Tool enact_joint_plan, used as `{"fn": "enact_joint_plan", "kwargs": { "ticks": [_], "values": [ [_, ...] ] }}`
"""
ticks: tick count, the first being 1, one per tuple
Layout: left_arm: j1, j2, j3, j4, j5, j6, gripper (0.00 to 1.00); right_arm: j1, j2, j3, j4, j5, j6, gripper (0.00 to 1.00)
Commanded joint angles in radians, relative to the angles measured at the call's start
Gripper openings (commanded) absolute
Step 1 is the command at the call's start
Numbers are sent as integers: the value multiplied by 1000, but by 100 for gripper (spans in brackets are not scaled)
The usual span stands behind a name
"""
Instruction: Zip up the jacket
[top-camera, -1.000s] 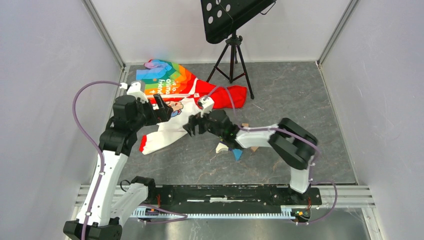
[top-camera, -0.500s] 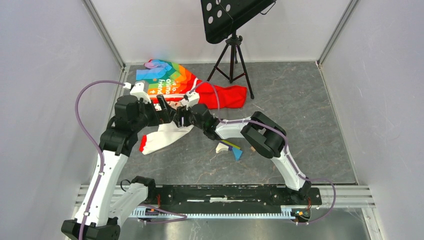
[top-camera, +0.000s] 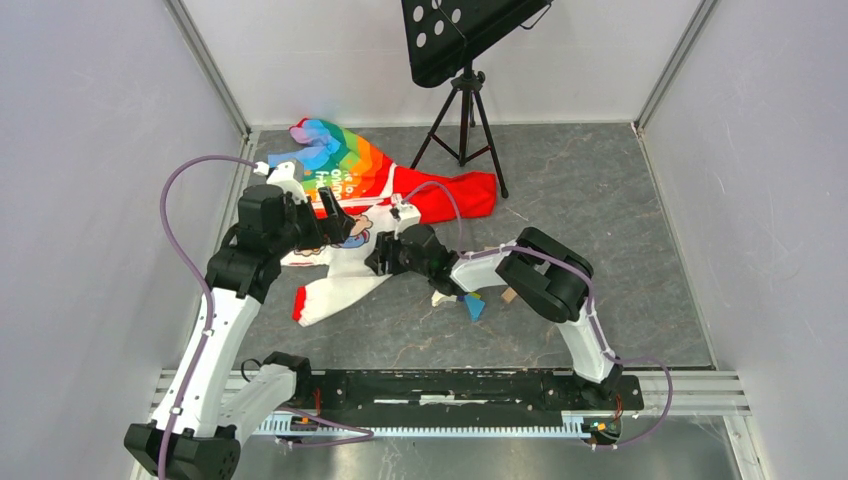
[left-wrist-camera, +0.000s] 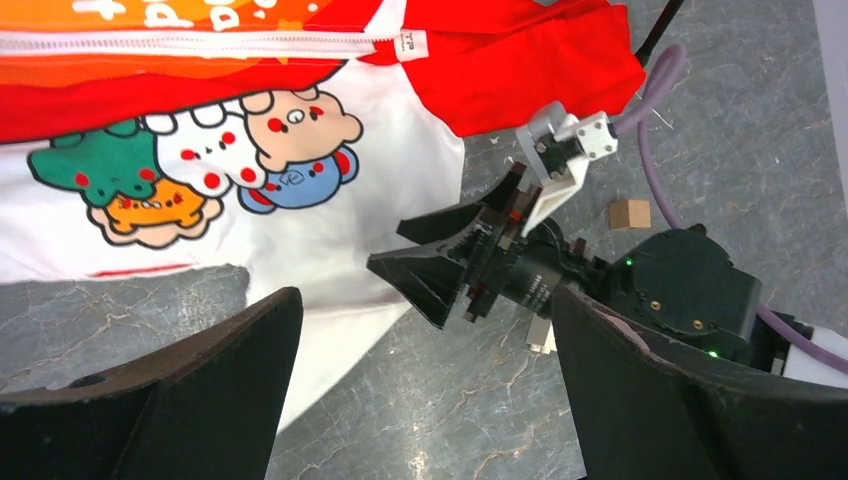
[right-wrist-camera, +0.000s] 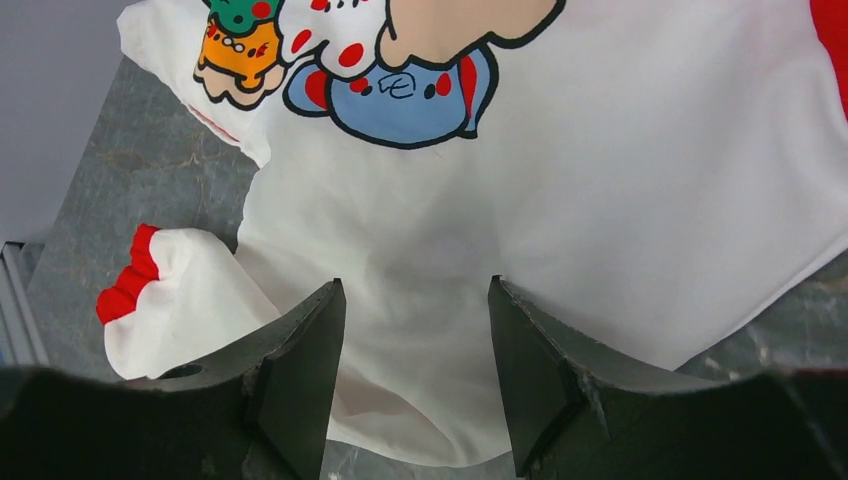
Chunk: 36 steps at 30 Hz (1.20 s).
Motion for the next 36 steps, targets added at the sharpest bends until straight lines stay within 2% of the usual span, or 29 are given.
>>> {"fn": "enact_joint_plan", "kwargs": {
  "ticks": [1,8,14,19,23,25,30,32,36],
  "values": [
    [-5,0,30,21,-12,21,100,4,-64,-104,-55,-50,46,62],
    [-5,13,15,26,-10,0,100,-14,-208,-252,-118,-90,-12,68],
    [-1,108,32,32,35,-38,100,-115,-327,-392,-108,-130,-68,71],
    [10,214,51,31,70,-90,100,-214,-336,-401,-130,-220,-136,79],
    [53,260,45,30,61,-103,100,-247,-331,-330,-257,-237,-257,84],
    [109,272,32,32,75,-121,100,-247,-322,-272,-350,-212,-341,87],
    [370,297,-57,86,217,-207,100,-242,-321,-146,-530,-69,-485,92],
    [411,311,-91,98,203,-228,100,-215,-357,-124,-547,22,-511,97],
    [450,339,-162,141,210,-230,100,-94,-420,-37,-608,236,-567,98]
  ]
}}
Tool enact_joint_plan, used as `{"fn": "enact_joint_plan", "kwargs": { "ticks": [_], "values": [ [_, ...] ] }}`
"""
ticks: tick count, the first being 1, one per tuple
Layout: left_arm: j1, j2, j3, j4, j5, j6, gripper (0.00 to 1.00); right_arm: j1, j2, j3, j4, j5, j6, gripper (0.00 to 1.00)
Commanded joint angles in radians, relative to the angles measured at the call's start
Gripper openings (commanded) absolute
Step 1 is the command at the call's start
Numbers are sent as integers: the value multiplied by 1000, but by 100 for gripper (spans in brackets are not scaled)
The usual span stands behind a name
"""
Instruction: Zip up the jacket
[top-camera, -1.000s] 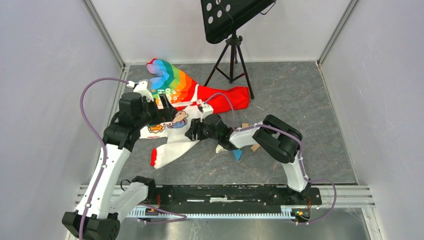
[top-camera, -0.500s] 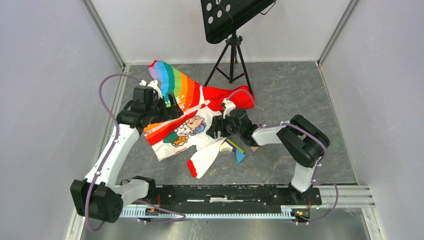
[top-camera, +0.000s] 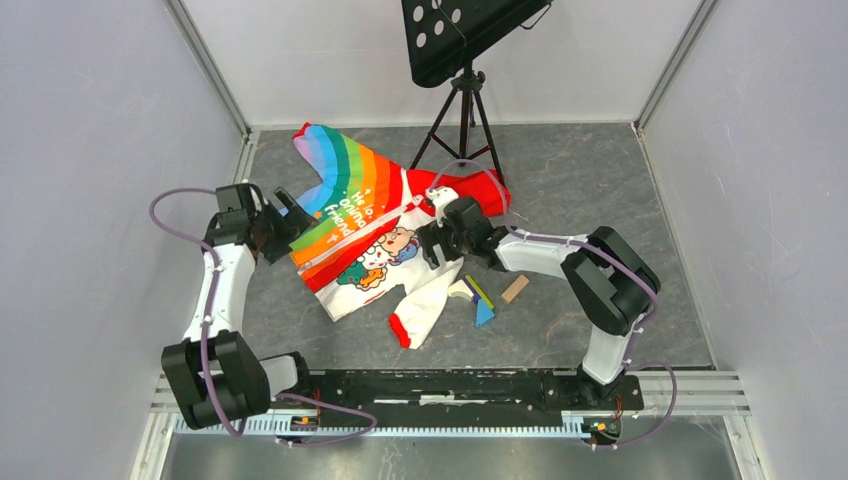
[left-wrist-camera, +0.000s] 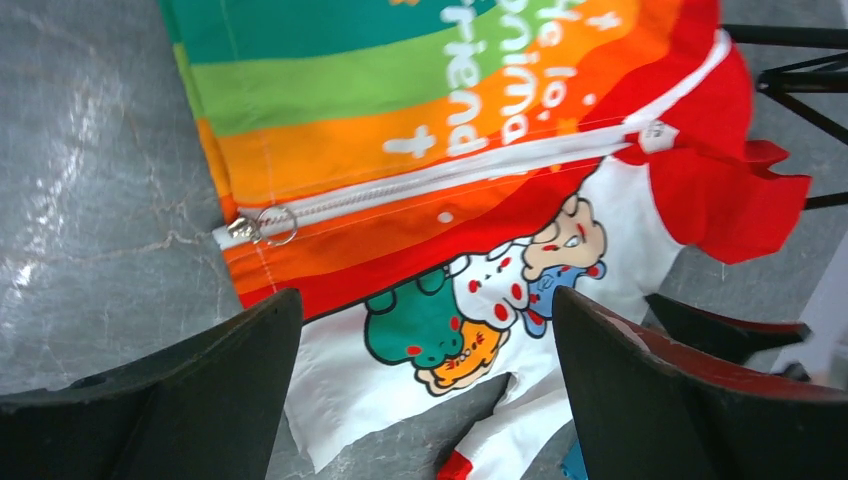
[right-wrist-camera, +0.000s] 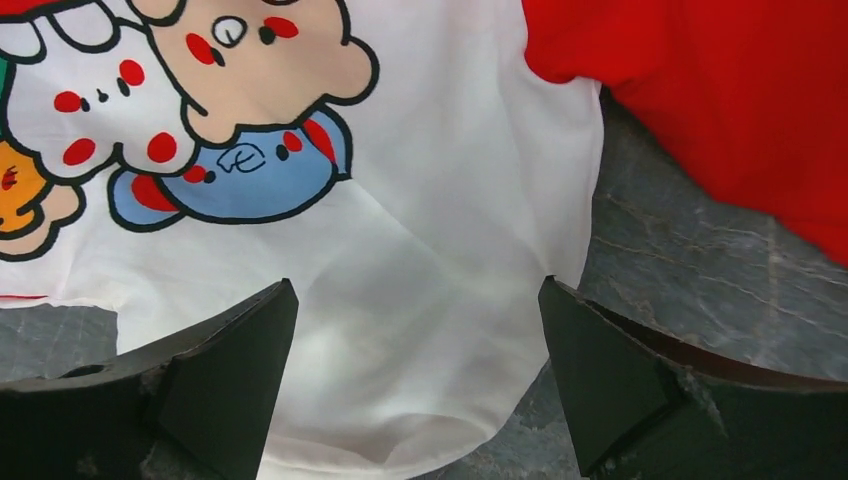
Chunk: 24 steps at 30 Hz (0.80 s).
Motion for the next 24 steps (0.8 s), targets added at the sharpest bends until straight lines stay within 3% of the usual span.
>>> {"fn": "enact_joint_plan", "kwargs": {
  "ticks": [1,3,5,9,13,15,20,24],
  "values": [
    [31,36,-58,51,40,-43,100,137,-94,123,-113,267,-112,98],
    [47,54,-63,51,26,-33,100,178,-115,132,-85,291,-83,98],
    [60,66,-66,59,24,-33,100,182,-138,93,-35,294,149,98],
    [59,100,-63,118,8,11,100,176,-117,13,250,-124,270,96],
    [61,283,69,-3,-39,55,91,222,11,76,367,-316,370,85],
    [61,320,84,-4,-43,45,79,240,67,106,369,-349,382,79],
    [62,370,100,-8,-119,36,63,250,139,79,428,-391,417,50],
    [71,409,112,-9,-147,42,60,250,157,58,431,-379,406,45]
  ]
}}
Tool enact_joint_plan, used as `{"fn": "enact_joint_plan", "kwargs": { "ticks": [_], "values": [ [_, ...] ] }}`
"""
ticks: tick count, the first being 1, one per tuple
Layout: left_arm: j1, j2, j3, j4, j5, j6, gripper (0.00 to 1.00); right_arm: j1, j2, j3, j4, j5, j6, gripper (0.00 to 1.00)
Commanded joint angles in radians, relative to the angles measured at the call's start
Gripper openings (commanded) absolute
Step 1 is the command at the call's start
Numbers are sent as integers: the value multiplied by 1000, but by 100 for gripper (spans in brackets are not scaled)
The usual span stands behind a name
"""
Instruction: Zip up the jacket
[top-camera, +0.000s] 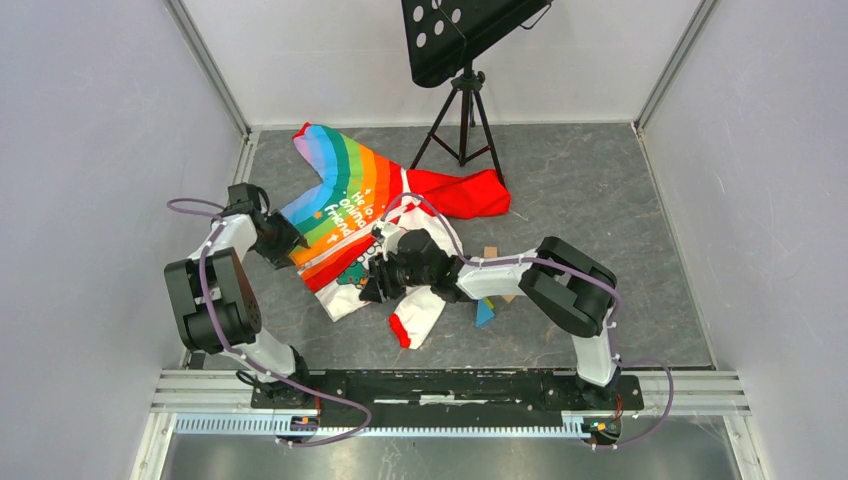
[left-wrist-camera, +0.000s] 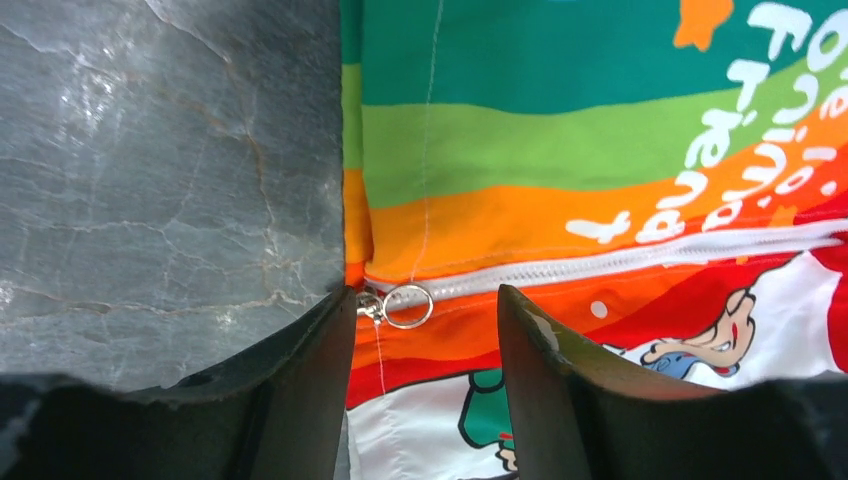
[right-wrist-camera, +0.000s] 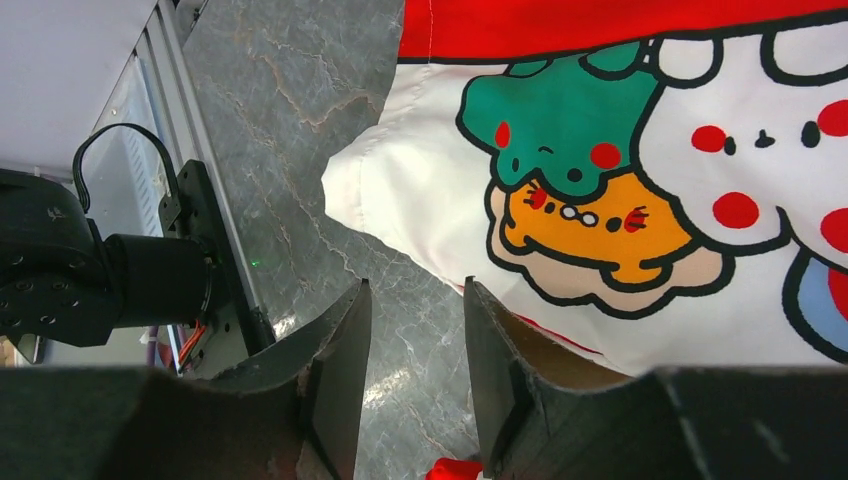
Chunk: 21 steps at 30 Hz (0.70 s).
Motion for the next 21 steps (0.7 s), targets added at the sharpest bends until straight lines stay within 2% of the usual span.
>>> {"fn": "enact_joint_plan", "kwargs": {
  "ticks": [1,8,12,17,19,21],
  "values": [
    [18,38,49,2,-48,37,60,-10,5,-3,75,-18,9,44],
    [24,100,45,31,12,62,53,-31,39,-8,36,12,-11,41],
    [38,109,44,24,-19,65,37,-44,51,-14,23,6,-27,39],
    [38,95,38,-36,-82,81,9,-54,75,17,-44,23,-93,33],
    [38,63,11,-61,-115,82,4,-56,85,43,-83,33,-132,32],
    [38,13,-40,-66,-131,69,4,-61,96,72,-128,47,-173,32]
  ]
}}
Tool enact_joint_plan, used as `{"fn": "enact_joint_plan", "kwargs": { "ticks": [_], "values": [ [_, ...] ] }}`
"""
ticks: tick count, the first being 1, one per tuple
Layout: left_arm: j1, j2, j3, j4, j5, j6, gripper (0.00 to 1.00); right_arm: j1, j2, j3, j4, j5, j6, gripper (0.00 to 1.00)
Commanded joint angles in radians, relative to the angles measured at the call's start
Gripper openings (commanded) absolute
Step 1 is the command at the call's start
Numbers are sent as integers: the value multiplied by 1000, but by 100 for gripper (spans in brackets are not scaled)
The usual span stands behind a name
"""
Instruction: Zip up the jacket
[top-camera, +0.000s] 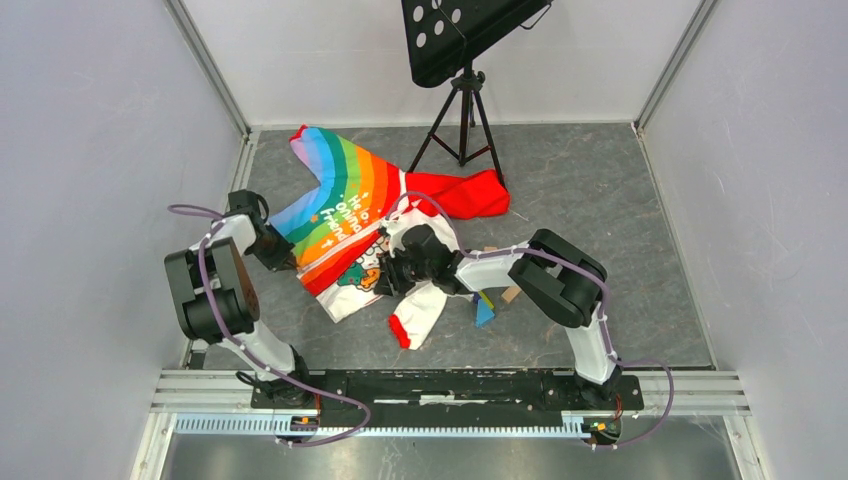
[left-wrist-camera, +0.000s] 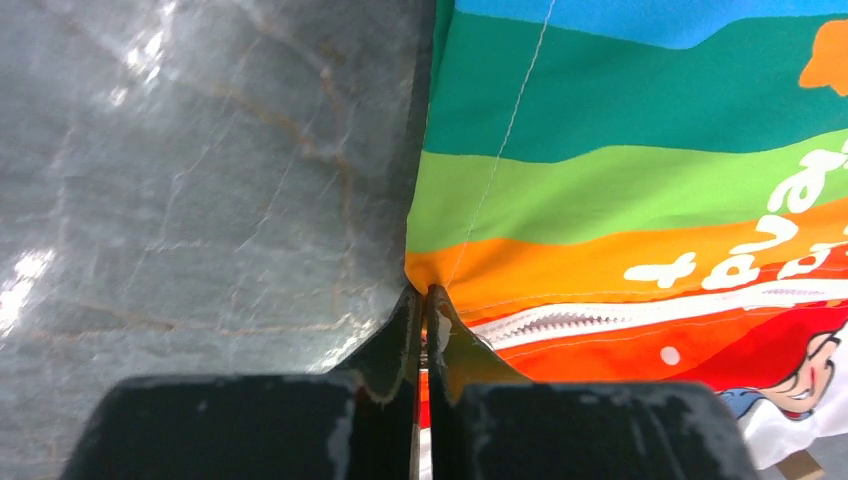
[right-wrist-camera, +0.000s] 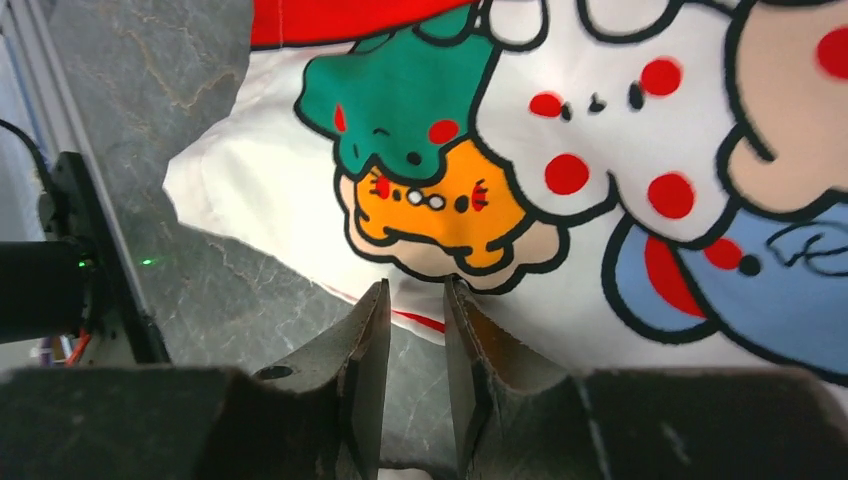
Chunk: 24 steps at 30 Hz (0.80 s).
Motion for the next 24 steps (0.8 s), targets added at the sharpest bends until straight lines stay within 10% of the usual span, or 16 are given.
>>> {"fn": "enact_joint_plan", "kwargs": {
  "ticks": [1,7,16,24],
  "values": [
    [6,-113,-76,-54,-75,22,3,-11,27,85,-114,48,-124,32],
    [6,-219,-146,-61,-45,-23,6,-59,44,149,-204,65,-185,32],
    [6,-326,-161,-50,44,-28,81,-35,-40,153,-198,-32,-158,36],
    [3,-374,-209,-40,180,-125,82,12,-116,141,-150,-5,-139,51]
  ]
}}
